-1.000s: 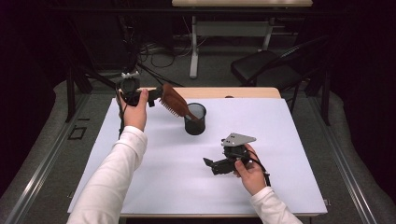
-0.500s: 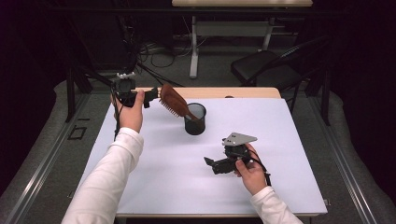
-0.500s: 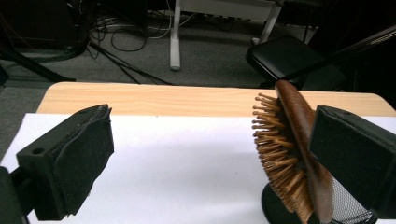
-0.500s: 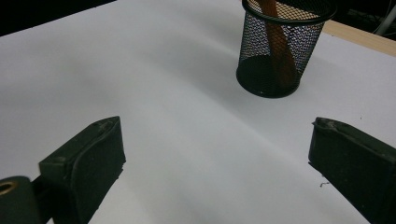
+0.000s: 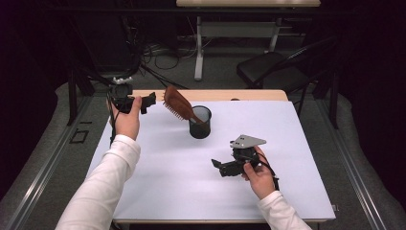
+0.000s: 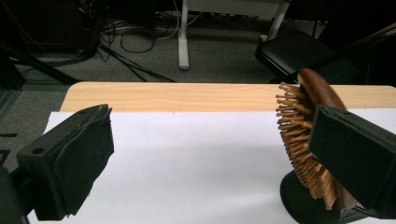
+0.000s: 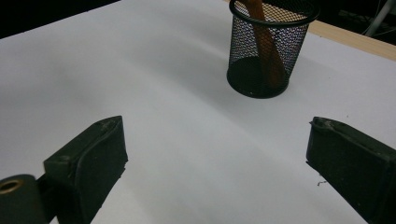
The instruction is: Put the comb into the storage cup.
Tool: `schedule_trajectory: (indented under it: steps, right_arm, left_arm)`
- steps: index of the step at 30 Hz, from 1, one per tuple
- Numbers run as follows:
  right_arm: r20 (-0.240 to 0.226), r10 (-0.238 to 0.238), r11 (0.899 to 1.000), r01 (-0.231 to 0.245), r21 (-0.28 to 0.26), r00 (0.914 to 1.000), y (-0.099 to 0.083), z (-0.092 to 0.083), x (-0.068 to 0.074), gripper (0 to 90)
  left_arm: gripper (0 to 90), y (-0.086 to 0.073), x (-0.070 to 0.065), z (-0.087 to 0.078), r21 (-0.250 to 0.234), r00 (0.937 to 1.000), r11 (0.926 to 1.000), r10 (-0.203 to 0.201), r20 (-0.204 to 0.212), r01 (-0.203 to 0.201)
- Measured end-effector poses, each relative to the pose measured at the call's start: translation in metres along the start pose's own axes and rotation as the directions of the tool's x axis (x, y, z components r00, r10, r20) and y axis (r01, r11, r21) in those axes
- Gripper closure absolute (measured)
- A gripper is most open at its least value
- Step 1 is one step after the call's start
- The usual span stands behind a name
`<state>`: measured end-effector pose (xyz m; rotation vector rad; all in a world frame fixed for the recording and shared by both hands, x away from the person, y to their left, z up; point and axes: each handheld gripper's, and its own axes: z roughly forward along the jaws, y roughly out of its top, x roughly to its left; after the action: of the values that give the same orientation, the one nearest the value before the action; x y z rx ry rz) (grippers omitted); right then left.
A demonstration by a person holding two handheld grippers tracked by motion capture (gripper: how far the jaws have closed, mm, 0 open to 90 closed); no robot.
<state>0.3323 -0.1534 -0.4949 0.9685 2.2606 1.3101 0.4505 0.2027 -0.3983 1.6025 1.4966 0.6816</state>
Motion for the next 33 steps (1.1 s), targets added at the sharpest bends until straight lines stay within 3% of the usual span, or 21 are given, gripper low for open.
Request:
schedule_trajectory:
  steps: [5,14,23,28,33]
  right_arm:
    - [0.002,-0.007,1.0,0.007,0.0,1.0,0.001,-0.003,-0.001,1.4]
    - [0.065,0.07,0.997,-0.069,-0.023,0.9954,0.002,-0.011,-0.015,0.0]
    - [0.12,0.108,0.993,-0.102,-0.056,0.9869,0.003,-0.022,-0.026,0.0]
    - [0.16,0.133,0.99,-0.123,-0.072,0.9782,0.003,-0.026,-0.034,0.0]
    - [0.22,0.158,0.986,-0.144,-0.081,0.9625,0.001,-0.031,-0.044,0.0]
  left_arm:
    - [0.4,-0.004,0.005,0.0,0.003,0.9999,1.0,-0.006,0.009,0.006]
    - [0.4,-0.009,0.01,-0.005,0.006,0.9996,1.0,0.004,0.028,-0.005]
    - [0.4,-0.018,0.018,-0.01,-0.004,0.9992,1.0,-0.002,0.039,0.002]
    - [0.4,-0.023,0.019,-0.012,-0.007,0.9986,1.0,0.003,0.053,-0.003]
    - [0.4,-0.029,0.018,-0.013,-0.007,0.9968,0.9998,0.017,0.078,-0.017]
